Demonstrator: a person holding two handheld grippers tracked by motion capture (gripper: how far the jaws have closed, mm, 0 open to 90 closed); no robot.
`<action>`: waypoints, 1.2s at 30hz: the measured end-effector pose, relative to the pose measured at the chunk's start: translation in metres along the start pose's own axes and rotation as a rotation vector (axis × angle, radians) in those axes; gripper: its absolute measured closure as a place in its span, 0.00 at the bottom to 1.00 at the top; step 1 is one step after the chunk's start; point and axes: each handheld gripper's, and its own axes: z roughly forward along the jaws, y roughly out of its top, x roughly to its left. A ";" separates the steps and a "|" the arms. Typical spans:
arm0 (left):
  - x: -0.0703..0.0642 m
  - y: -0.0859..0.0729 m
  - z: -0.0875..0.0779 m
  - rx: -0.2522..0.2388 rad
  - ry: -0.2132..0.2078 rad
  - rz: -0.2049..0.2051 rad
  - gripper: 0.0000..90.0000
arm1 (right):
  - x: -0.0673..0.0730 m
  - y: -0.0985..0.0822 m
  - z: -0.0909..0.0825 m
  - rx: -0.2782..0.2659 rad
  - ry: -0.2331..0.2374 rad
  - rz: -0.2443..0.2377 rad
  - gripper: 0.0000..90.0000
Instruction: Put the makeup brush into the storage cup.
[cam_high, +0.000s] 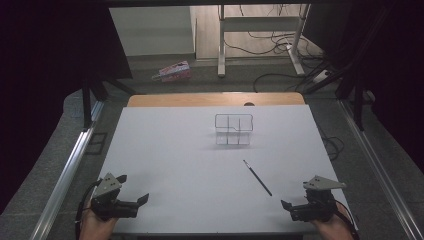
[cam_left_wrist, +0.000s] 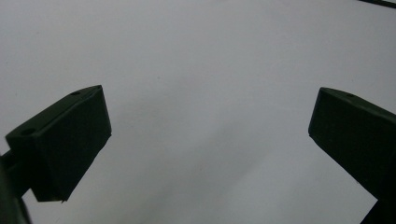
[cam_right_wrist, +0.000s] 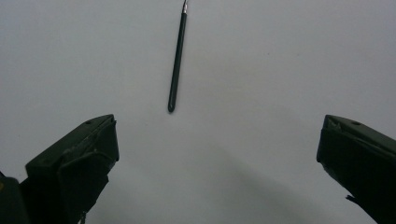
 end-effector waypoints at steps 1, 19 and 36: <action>0.000 0.000 0.000 0.000 0.000 0.000 0.00 | 0.000 0.000 0.000 0.000 0.000 0.000 0.00; 0.000 0.000 0.001 0.011 0.003 0.003 0.00 | 0.002 0.002 0.000 0.027 -0.022 -0.007 0.00; 0.001 0.000 0.003 0.019 -0.001 -0.005 0.00 | 0.003 0.013 0.003 0.119 -0.018 -0.034 0.00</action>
